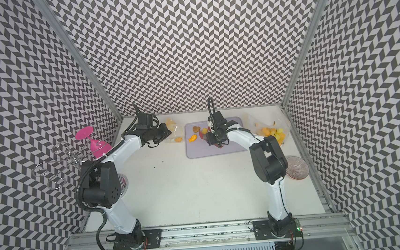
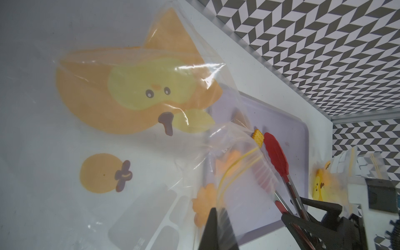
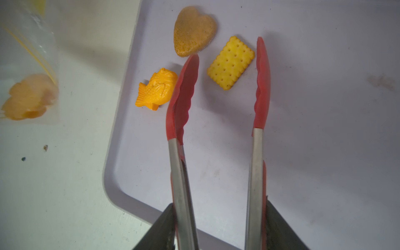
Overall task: Put the cookies into a resealable bag to prevent moisture
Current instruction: Pick up the cookie from the tray, then place the cookie in the ziploc bag.
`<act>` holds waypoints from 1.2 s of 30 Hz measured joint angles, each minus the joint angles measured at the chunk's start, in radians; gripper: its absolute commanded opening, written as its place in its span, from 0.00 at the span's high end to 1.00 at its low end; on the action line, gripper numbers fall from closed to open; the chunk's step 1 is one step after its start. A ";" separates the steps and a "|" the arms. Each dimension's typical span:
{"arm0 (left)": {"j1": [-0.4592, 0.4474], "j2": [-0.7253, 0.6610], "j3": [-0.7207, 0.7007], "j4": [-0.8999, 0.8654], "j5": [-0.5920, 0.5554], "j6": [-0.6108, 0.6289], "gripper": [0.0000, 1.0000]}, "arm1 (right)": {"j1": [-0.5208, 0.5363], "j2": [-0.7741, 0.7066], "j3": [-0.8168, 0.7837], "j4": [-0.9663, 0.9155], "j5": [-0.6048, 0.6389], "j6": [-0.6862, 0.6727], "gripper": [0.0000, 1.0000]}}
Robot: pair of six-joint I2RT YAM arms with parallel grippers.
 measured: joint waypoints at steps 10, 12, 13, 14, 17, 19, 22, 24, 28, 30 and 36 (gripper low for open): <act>0.000 0.000 0.000 0.000 0.000 0.000 1.00 | -0.006 0.032 0.031 -0.025 -0.004 -0.007 0.54; 0.000 0.000 0.000 0.000 0.000 0.000 1.00 | -0.006 0.032 0.029 -0.024 -0.003 -0.006 0.55; -0.002 0.000 0.000 0.000 0.000 0.000 1.00 | -0.006 0.029 0.024 -0.023 -0.003 -0.006 0.56; -0.002 0.000 0.000 0.000 0.000 0.000 1.00 | -0.006 0.023 0.014 -0.017 -0.002 -0.006 0.56; -0.009 0.000 0.000 0.000 0.000 0.000 1.00 | -0.006 -0.019 -0.045 -0.001 0.008 -0.003 0.57; -0.016 0.000 0.000 0.000 0.000 0.000 1.00 | -0.006 -0.069 -0.098 0.008 0.024 0.003 0.57; -0.030 0.002 0.002 0.000 0.000 0.000 1.00 | -0.006 -0.178 -0.188 0.031 0.049 0.013 0.58; -0.041 0.004 0.002 0.000 0.000 -0.001 1.00 | -0.006 -0.254 -0.238 0.048 0.051 0.020 0.59; -0.062 0.025 0.018 -0.001 0.001 -0.001 1.00 | -0.006 -0.378 -0.318 0.096 0.036 0.026 0.63; -0.073 0.038 0.029 -0.001 0.001 -0.002 1.00 | -0.006 -0.417 -0.347 0.111 0.016 0.026 0.64; -0.100 0.076 0.059 -0.001 0.001 -0.014 1.00 | -0.003 -0.480 -0.408 0.148 -0.108 0.006 0.66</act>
